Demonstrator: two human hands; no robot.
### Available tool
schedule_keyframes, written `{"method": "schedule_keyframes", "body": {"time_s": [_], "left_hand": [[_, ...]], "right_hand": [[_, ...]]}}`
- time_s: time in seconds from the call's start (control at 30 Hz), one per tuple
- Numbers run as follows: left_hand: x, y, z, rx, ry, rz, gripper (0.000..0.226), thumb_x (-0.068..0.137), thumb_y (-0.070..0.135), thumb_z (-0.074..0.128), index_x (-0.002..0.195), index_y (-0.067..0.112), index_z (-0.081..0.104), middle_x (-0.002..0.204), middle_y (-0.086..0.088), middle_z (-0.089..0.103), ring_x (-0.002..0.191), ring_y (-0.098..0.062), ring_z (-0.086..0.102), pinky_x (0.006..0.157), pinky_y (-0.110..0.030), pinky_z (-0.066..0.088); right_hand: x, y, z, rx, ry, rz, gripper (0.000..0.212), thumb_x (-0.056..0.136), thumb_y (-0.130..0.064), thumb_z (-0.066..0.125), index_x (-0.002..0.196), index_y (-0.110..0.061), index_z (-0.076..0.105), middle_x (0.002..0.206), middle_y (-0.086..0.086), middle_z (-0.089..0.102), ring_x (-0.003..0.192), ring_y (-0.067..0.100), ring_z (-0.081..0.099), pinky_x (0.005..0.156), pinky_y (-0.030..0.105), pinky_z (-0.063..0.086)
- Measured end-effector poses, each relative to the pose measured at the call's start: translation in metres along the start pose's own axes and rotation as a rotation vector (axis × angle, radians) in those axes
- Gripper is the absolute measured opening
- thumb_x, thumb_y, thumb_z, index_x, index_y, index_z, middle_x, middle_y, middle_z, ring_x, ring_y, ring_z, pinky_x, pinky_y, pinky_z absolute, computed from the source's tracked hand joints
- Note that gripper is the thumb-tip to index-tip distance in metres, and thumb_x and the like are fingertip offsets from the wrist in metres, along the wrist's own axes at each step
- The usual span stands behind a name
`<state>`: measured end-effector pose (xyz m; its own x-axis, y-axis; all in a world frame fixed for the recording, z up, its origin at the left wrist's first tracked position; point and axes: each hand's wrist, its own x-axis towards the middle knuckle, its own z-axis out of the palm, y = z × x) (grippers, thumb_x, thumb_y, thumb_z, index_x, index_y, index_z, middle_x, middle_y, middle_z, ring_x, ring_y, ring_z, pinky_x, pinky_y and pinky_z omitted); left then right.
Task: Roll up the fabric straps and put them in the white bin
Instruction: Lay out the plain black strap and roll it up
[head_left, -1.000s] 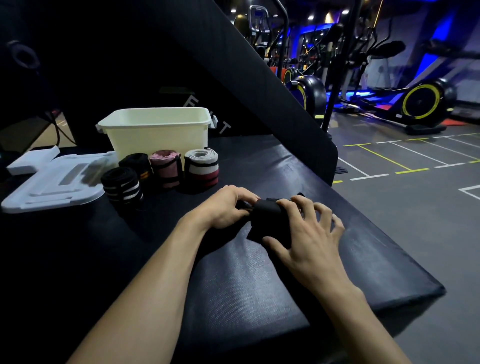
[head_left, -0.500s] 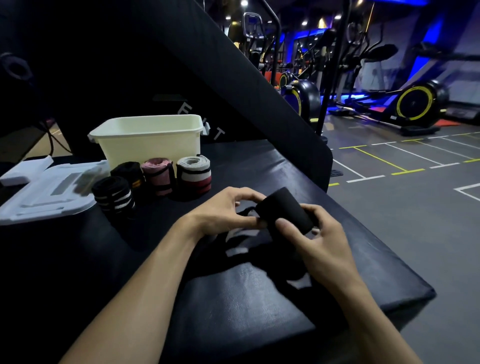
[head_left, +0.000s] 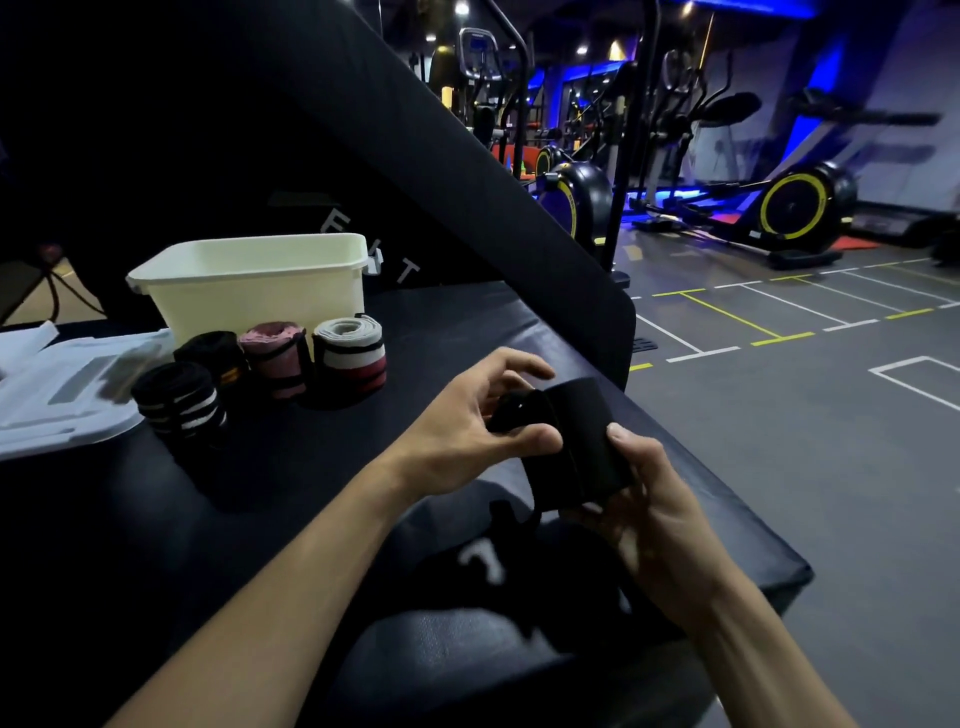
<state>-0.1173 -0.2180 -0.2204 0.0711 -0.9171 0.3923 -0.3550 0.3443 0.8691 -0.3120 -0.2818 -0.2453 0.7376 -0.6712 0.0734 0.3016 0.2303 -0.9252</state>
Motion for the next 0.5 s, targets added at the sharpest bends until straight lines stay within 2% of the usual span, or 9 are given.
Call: {"method": "schedule_keyframes", "body": {"time_s": [0.07,0.1,0.17,0.2,0.27,0.33,0.4,0.5], "left_hand": [[-0.0004,-0.0008,0.0029,-0.021,-0.016,0.010,0.064,0.068,0.053,0.088,0.115,0.016,0.064,0.095,-0.005,0.067,0.084,-0.008,0.062,0.079,-0.021,0.049],[-0.0004,-0.0004,0.0041,-0.038,-0.012,0.016,0.063,0.067,0.057,0.087,0.110,0.015,0.066,0.092,0.000,0.067,0.083,-0.007,0.062,0.077,-0.020,0.049],[0.0002,0.0003,0.0044,-0.049,0.020,0.026,0.055,0.067,0.051,0.090,0.099,0.013,0.066,0.084,0.008,0.065,0.077,-0.004,0.061,0.073,-0.018,0.048],[0.0004,-0.0002,0.0038,-0.046,0.037,0.027,0.048,0.067,0.043,0.090,0.095,0.013,0.065,0.081,0.009,0.064,0.074,-0.004,0.060,0.071,-0.018,0.048],[0.0006,-0.0011,0.0033,-0.026,0.059,0.030,0.038,0.067,0.036,0.086,0.090,0.014,0.064,0.076,0.009,0.063,0.070,-0.005,0.058,0.068,-0.019,0.048],[0.0003,-0.0012,0.0043,-0.003,0.072,0.030,0.030,0.068,0.037,0.086,0.083,0.022,0.064,0.073,0.011,0.062,0.067,-0.006,0.057,0.066,-0.019,0.047],[0.0005,-0.0014,0.0063,0.006,0.096,0.025,0.024,0.068,0.039,0.086,0.076,0.032,0.064,0.073,0.009,0.063,0.068,-0.009,0.058,0.066,-0.024,0.048],[0.0005,-0.0030,0.0087,-0.009,0.096,0.029,0.022,0.073,0.034,0.087,0.080,0.030,0.067,0.079,0.004,0.069,0.075,-0.010,0.064,0.070,-0.026,0.052]], "right_hand": [[-0.0014,0.0002,0.0007,0.009,-0.026,0.040,0.031,0.090,-0.034,0.053,0.080,-0.029,0.082,0.088,0.001,0.074,0.076,0.012,0.068,0.074,0.035,0.050],[-0.0006,0.0018,-0.0002,-0.023,-0.032,0.043,0.039,0.095,-0.024,0.048,0.077,-0.029,0.081,0.083,-0.001,0.074,0.074,0.009,0.068,0.073,0.033,0.052],[0.0008,0.0036,-0.0012,-0.117,-0.013,0.018,0.055,0.103,-0.005,0.039,0.074,-0.029,0.080,0.077,-0.005,0.072,0.073,0.005,0.066,0.068,0.026,0.054],[0.0010,0.0033,-0.0004,-0.152,-0.002,-0.006,0.052,0.105,-0.008,0.040,0.079,-0.028,0.080,0.081,-0.004,0.073,0.077,0.006,0.067,0.069,0.026,0.054],[0.0012,0.0045,-0.0015,-0.247,0.035,-0.092,0.031,0.104,-0.026,0.046,0.104,-0.023,0.076,0.099,0.001,0.076,0.090,0.014,0.069,0.075,0.034,0.054],[-0.0003,0.0055,-0.0038,-0.344,0.009,-0.170,0.035,0.097,-0.038,0.052,0.121,-0.018,0.069,0.111,0.004,0.075,0.099,0.015,0.070,0.078,0.030,0.056],[-0.0035,0.0072,-0.0040,-0.421,-0.052,-0.215,0.038,0.096,-0.038,0.055,0.123,-0.014,0.067,0.113,0.004,0.075,0.108,0.015,0.070,0.088,0.028,0.055],[-0.0052,0.0085,-0.0034,-0.394,-0.044,-0.204,0.036,0.094,-0.033,0.061,0.123,-0.013,0.068,0.117,0.007,0.074,0.114,0.021,0.069,0.095,0.032,0.055]]}}
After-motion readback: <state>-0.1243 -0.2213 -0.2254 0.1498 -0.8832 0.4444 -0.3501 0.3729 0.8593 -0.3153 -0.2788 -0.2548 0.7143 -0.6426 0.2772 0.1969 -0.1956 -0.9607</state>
